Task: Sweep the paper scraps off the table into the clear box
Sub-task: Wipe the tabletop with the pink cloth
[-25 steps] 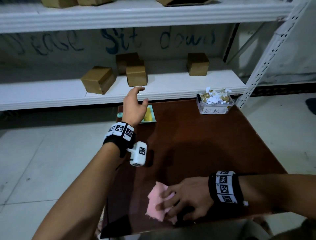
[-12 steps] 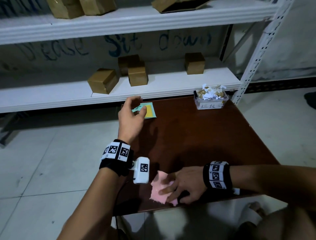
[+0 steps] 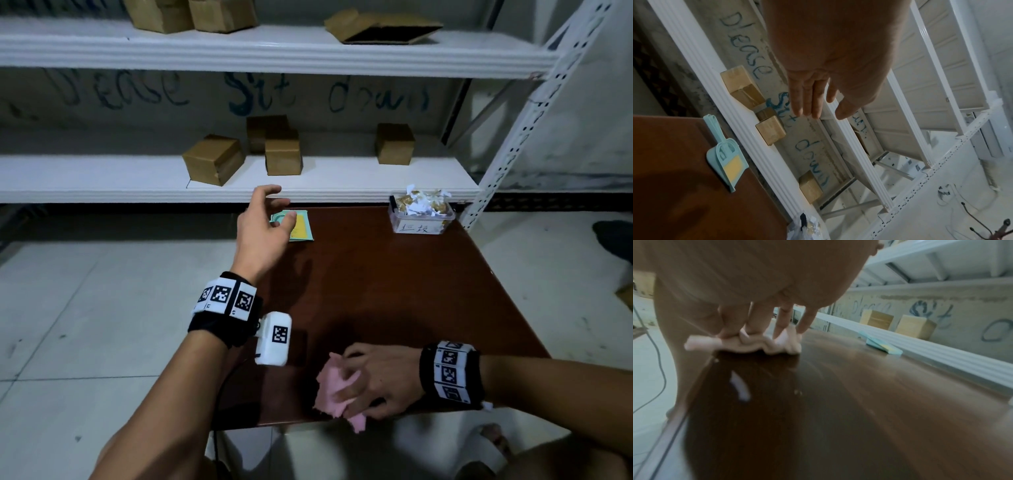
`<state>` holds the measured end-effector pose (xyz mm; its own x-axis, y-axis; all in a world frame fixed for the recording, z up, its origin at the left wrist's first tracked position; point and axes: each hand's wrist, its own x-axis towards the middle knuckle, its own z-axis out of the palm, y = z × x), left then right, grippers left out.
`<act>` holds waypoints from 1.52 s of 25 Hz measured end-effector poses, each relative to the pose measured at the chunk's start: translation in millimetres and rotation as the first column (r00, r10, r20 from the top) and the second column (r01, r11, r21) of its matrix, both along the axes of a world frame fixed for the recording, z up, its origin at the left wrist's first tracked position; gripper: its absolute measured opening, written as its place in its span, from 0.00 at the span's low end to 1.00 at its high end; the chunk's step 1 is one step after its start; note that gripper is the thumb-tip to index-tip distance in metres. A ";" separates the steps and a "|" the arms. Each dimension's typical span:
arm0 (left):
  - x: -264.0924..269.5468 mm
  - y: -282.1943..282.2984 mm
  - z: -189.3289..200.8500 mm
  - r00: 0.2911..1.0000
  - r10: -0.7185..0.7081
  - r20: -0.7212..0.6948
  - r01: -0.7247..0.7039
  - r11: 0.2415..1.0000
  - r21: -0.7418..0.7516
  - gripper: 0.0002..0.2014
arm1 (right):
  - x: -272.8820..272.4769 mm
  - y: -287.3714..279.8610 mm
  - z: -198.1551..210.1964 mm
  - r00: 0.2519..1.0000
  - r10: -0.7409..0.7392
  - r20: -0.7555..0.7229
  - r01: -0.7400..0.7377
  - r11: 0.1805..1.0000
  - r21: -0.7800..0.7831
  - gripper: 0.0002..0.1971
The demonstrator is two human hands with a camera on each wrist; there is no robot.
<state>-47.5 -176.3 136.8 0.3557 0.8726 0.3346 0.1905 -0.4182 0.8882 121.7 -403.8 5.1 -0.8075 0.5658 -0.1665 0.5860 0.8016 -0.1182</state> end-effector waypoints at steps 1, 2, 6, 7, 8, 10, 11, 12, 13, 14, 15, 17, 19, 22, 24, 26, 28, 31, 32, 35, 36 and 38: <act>-1.6 2.2 0.3 1.000 0.007 -0.021 -0.007 1.000 0.014 0.22 | -2.1 -0.7 3.8 1.000 0.004 0.000 -0.004 1.000 0.015 0.18; -2.7 4.3 0.2 0.999 0.015 -0.039 -0.014 1.000 0.023 0.22 | -3.8 -2.2 7.0 1.000 -0.001 -0.019 0.002 1.000 0.020 0.17; -2.0 10.8 -0.7 0.992 0.025 -0.122 -0.019 0.999 0.048 0.23 | -14.0 -10.3 -0.7 0.957 -0.177 -0.229 0.172 0.984 -0.044 0.19; -0.7 11.1 0.1 0.990 0.022 -0.139 -0.015 0.998 0.055 0.23 | -16.1 -11.5 -5.2 0.931 -0.251 -0.266 0.231 0.967 -0.106 0.21; 0.2 11.2 1.5 0.988 0.022 -0.151 -0.013 0.998 0.062 0.23 | -16.6 -10.6 -9.7 0.909 -0.312 -0.275 0.273 0.947 -0.170 0.22; 1.9 11.1 3.8 0.987 0.024 -0.157 -0.015 0.998 0.062 0.24 | -13.4 -4.4 -17.7 0.902 -0.358 -0.240 0.305 0.924 -0.232 0.23; 2.7 10.8 4.6 0.987 0.028 -0.158 -0.020 0.998 0.054 0.24 | -10.4 -1.4 -22.2 0.901 -0.365 -0.236 0.308 0.919 -0.244 0.22; 3.0 10.2 4.8 0.987 0.032 -0.160 -0.025 0.999 0.046 0.24 | -8.1 0.1 -26.5 0.887 -0.384 -0.257 0.318 0.911 -0.263 0.22; 3.3 9.5 4.9 0.986 0.035 -0.164 -0.029 0.999 0.042 0.24 | -6.3 0.1 -31.0 0.862 -0.416 -0.289 0.337 0.897 -0.286 0.22; 3.4 8.5 5.1 0.985 0.037 -0.169 -0.031 0.999 0.040 0.25 | -5.3 -1.4 -34.8 0.839 -0.447 -0.312 0.358 0.883 -0.303 0.22; 3.3 7.4 5.5 0.984 0.039 -0.172 -0.033 0.999 0.039 0.25 | -5.3 -3.4 -38.6 0.827 -0.462 -0.321 0.370 0.877 -0.307 0.22; 2.9 6.8 6.8 0.985 0.036 -0.171 -0.031 0.999 0.032 0.25 | -7.2 -7.4 -43.3 0.832 -0.454 -0.319 0.374 0.884 -0.281 0.21; 2.2 7.2 8.6 0.988 0.033 -0.154 -0.032 0.999 0.009 0.25 | -8.2 -9.2 -43.9 0.836 -0.447 -0.319 0.371 0.887 -0.274 0.20; 1.2 7.2 11.9 0.991 0.038 -0.131 -0.039 0.999 -0.005 0.25 | -4.3 -4.6 -44.3 0.837 -0.444 -0.320 0.354 0.885 -0.303 0.20; 1.6 6.6 13.7 0.992 0.041 -0.123 -0.042 0.999 -0.004 0.25 | 5.1 5.5 -48.1 0.801 -0.523 -0.292 0.421 0.838 -0.347 0.21; 1.7 6.6 14.4 0.991 0.041 -0.126 -0.042 0.999 -0.005 0.25 | 19.4 20.1 -53.3 0.724 -0.643 -0.252 0.551 0.757 -0.351 0.25; 1.9 6.4 14.1 0.989 0.042 -0.143 -0.043 0.999 -0.005 0.25 | 32.6 36.8 -59.0 0.654 -0.719 -0.236 0.652 0.694 -0.304 0.26; 1.9 8.8 14.6 0.984 0.057 -0.172 -0.057 0.998 0.000 0.25 | 46.4 64.5 -60.7 0.615 -0.763 -0.201 0.739 0.646 -0.189 0.24; 1.3 9.6 15.2 0.981 0.064 -0.181 -0.065 0.998 0.002 0.25 | 48.8 74.4 -59.0 0.589 -0.791 -0.166 0.775 0.611 -0.160 0.25; -1.9 14.0 17.2 0.977 0.078 -0.198 -0.080 0.997 -0.004 0.25 | 56.2 105.3 -57.1 0.509 -0.857 -0.077 0.851 0.514 -0.104 0.28; -3.0 15.5 17.9 0.977 0.081 -0.199 -0.085 0.996 -0.009 0.25 | 60.5 114.2 -58.0 0.484 -0.872 -0.067 0.866 0.489 -0.102 0.29; -5.7 20.1 20.0 0.975 0.095 -0.201 -0.101 0.995 -0.017 0.25 | 72.1 134.8 -59.6 0.445 -0.894 -0.058 0.887 0.449 -0.106 0.31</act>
<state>-53.2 -156.3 156.8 0.3253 0.9141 0.2420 0.4035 -0.3656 0.8387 193.7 -269.0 -54.5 0.1223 0.9763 -0.1788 0.9579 -0.1633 -0.2363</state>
